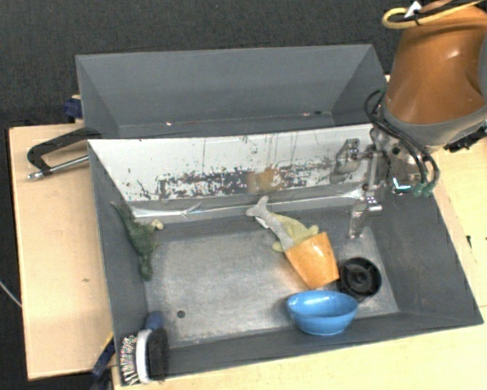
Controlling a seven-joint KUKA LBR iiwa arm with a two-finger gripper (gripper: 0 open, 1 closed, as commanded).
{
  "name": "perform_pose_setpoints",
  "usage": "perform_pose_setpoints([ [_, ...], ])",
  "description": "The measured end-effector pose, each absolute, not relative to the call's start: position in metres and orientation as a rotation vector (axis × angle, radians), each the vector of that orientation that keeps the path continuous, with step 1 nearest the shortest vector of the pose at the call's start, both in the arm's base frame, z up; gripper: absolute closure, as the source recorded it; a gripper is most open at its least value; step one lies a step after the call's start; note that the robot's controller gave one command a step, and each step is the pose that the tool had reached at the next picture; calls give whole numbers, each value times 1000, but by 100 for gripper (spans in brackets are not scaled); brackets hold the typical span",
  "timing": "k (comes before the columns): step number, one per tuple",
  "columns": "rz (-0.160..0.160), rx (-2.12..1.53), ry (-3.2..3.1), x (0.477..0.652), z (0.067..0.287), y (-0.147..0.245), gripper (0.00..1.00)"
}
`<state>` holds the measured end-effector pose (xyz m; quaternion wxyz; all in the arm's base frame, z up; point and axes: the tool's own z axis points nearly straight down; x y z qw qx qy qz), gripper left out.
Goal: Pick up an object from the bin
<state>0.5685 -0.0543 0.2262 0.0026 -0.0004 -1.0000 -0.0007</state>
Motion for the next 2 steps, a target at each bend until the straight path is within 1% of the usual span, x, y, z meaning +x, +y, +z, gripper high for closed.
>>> perform_pose_setpoints([
  [1,-3,345,-3118,561,86,-59,0],
  [2,3,556,-3099,550,73,-34,0],
])
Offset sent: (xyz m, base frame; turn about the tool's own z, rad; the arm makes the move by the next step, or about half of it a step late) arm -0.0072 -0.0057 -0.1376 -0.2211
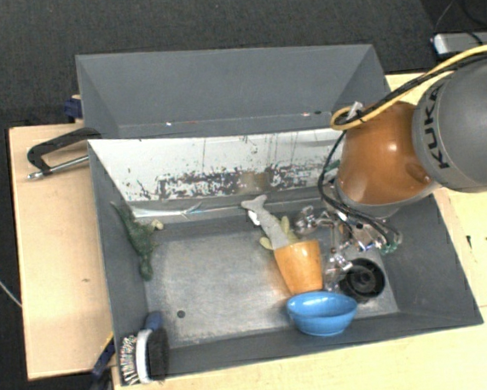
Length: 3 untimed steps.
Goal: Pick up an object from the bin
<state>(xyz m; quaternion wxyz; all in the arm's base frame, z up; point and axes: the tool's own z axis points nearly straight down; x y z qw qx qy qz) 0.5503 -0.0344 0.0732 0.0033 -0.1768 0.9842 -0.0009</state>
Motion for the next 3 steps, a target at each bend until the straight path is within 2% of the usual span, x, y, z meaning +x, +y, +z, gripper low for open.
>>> perform_pose_setpoints([
  [1,1,-1063,2951,528,76,-12,0],
  [2,2,-1360,2830,515,75,22,0],
  [3,1,-1356,2829,515,75,21,100],
])
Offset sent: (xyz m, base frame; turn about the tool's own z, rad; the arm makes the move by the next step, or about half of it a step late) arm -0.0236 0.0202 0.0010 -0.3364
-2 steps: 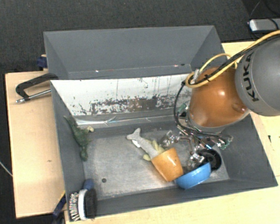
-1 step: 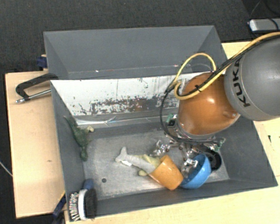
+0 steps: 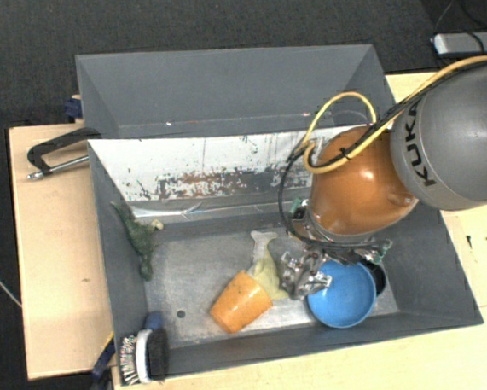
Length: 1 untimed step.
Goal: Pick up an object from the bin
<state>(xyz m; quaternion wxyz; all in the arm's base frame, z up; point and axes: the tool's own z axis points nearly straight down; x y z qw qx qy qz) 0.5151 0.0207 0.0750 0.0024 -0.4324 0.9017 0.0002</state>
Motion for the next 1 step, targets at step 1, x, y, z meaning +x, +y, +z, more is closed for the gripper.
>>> perform_pose_setpoints([
  [1,1,-1357,2829,515,75,21,0],
])
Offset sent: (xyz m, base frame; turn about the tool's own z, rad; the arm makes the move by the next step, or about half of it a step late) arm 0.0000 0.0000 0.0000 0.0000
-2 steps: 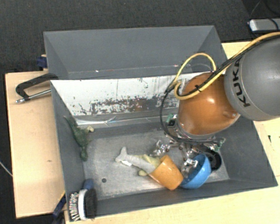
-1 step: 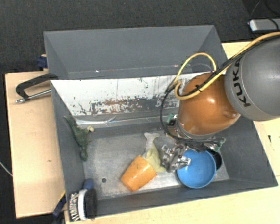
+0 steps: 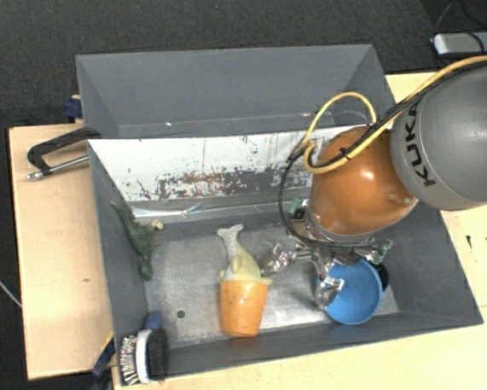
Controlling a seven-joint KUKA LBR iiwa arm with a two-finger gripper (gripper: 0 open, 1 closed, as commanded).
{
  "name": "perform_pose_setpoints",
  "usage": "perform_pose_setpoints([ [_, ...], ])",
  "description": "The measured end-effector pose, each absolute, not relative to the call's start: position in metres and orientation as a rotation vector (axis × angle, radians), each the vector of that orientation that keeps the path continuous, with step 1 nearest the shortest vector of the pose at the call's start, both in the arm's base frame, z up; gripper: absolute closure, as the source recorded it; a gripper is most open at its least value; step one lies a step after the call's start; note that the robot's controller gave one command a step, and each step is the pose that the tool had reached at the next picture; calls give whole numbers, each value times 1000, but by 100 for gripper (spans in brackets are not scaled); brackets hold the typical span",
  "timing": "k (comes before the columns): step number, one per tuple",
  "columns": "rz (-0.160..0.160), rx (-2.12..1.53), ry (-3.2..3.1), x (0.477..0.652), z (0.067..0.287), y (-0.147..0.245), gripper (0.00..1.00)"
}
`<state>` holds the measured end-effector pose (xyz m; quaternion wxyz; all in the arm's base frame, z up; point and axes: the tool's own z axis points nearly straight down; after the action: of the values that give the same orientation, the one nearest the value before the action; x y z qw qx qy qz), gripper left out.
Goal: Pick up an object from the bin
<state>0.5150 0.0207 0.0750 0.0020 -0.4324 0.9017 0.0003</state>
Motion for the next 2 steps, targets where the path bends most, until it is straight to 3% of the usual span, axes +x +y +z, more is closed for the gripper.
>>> perform_pose_setpoints([
  [1,6,-1259,2864,528,124,118,0],
  [2,-2,-1590,2703,508,74,136,0],
])
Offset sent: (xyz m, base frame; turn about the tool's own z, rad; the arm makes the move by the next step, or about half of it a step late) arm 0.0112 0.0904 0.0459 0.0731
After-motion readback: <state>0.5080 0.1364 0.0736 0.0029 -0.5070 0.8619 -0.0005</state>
